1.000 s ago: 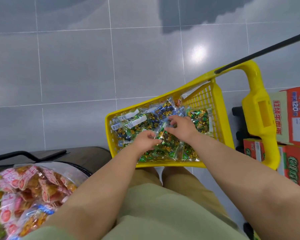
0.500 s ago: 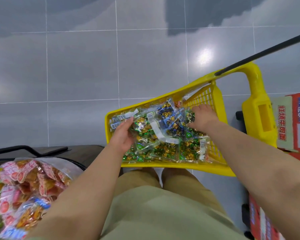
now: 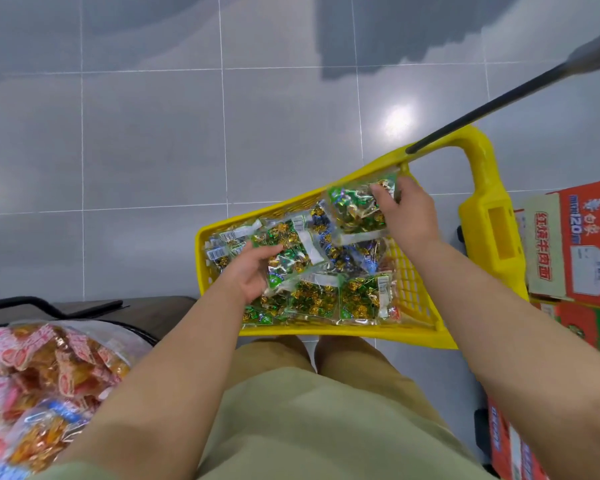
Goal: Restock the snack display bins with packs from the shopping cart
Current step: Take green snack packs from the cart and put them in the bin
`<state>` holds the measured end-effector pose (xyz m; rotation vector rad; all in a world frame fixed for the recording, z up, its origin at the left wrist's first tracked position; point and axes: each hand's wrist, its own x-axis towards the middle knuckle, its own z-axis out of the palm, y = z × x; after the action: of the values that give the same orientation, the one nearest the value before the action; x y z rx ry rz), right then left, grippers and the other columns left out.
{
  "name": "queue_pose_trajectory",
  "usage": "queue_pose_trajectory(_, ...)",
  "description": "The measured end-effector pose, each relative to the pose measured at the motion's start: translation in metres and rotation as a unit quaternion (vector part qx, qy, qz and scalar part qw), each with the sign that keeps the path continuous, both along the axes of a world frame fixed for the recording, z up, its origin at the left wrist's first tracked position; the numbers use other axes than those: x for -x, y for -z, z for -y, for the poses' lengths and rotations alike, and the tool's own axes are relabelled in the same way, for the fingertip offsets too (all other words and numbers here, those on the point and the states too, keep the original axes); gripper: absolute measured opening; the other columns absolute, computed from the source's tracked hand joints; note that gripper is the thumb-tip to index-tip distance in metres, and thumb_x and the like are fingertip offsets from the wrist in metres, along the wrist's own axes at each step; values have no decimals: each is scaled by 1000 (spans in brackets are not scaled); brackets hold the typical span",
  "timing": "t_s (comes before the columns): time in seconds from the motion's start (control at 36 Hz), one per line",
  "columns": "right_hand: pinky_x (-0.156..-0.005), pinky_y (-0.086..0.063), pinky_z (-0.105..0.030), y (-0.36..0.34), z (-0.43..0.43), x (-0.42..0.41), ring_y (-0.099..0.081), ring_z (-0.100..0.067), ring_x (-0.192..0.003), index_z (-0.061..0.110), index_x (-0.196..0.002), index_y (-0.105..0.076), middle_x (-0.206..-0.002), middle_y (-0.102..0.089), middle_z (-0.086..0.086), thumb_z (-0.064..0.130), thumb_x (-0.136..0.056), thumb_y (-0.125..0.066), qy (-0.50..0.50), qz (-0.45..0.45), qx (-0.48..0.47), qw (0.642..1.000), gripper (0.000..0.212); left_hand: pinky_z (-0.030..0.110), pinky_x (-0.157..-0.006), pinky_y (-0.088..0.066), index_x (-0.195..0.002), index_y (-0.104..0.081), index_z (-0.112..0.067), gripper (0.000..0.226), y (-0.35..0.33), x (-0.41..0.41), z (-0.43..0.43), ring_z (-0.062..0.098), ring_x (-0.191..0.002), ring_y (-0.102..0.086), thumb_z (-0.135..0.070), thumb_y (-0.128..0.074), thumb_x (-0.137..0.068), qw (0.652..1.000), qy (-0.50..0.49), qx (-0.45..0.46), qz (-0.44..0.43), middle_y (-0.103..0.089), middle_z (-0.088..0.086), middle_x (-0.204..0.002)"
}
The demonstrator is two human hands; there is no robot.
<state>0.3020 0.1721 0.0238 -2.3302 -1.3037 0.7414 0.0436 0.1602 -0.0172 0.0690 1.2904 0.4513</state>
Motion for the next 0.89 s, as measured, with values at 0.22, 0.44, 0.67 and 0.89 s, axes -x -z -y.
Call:
queue_pose_trajectory(0.22, -50, -23, -30, 9, 21, 75, -32, -10, -58, 17, -72, -40, -67, -37, 4, 49, -90, -54, 49, -173, 92, 979, 39, 44, -99, -35, -130, -47, -28, 50, -18, -16, -3, 18, -106, -65, -60, -34, -94, 997, 63, -31, 37, -65, -2, -122)
queue_pose_trajectory(0.44, -53, -28, -27, 23, 37, 104, -39, -8, -61, 19, -79, -42, -70, -42, 6, 47, -95, -46, 20, -239, 98, 966, 32, 44, -107, -36, -153, -7, -19, 126, 4, -6, 11, 24, -126, -48, -26, -89, -57, 979, 153, -80, -108, -46, 5, -142)
queue_pose_trajectory(0.67, -88, -49, -40, 42, 70, 29, -55, -26, -107, 16, -126, -52, -118, -60, -8, 38, -84, -61, -281, 63, 256, 923, 48, 41, -103, -39, -154, -3, -19, 122, 18, 8, 25, 27, -134, -41, -26, -86, -65, 985, 97, -44, -135, -32, 9, -154)
queue_pose_trajectory(0.89, -85, -51, -39, 41, 80, 5, -52, -26, -117, 25, -136, -41, -128, -56, -4, 46, -78, -71, -377, 163, 360, 838, 68, 51, -113, -30, -154, 0, -15, 122, 20, 14, 48, 27, -140, -32, -31, -85, -68, 989, 49, -23, -138, -30, 9, -156)
